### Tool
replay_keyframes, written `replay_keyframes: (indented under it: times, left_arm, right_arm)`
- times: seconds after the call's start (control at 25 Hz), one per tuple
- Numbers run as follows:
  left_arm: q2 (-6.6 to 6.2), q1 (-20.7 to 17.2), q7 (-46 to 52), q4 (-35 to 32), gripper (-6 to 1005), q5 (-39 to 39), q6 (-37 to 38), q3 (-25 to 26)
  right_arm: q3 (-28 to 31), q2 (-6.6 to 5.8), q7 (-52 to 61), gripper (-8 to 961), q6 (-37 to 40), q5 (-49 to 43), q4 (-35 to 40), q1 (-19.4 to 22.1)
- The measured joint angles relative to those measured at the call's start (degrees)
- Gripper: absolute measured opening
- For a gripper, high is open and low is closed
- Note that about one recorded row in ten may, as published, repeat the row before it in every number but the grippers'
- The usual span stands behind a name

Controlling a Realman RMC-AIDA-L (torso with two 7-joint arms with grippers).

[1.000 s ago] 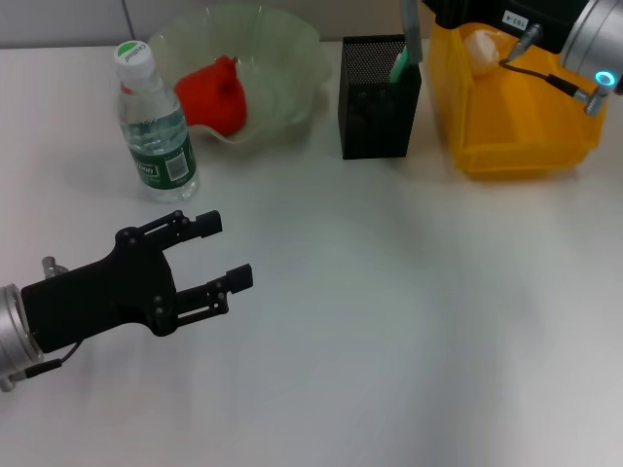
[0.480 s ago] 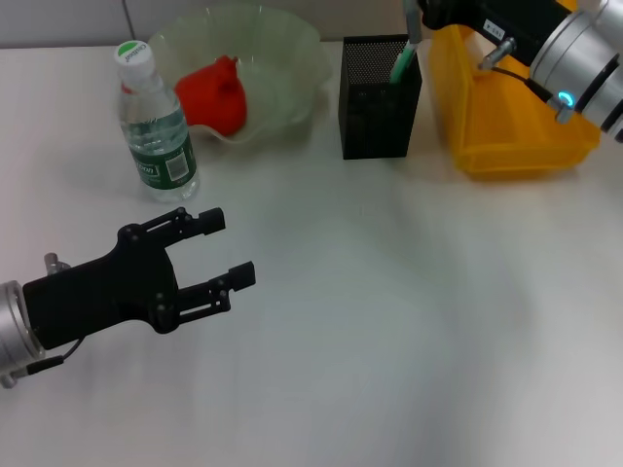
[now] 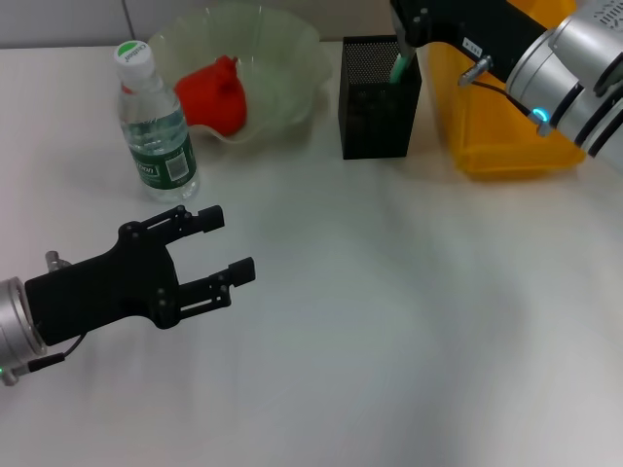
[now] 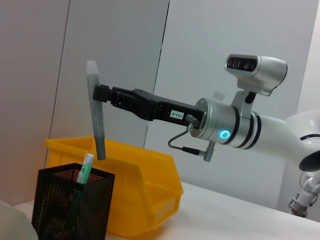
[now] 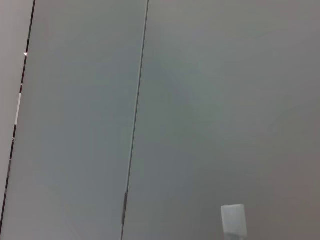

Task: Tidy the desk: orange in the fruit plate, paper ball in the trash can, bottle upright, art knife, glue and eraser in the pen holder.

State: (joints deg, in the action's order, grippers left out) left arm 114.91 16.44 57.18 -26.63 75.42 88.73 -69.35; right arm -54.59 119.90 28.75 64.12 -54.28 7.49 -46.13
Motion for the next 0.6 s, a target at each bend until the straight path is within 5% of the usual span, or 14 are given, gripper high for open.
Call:
replay_keyframes:
  times: [0.6]
  left_arm:
    - [0.05,0.0,0.0,0.0,773,0.0,0.4,0.0]
  right_arm:
    - [0.1,0.07,0.7,200,-2.2,0.1,-1.2,-1.6]
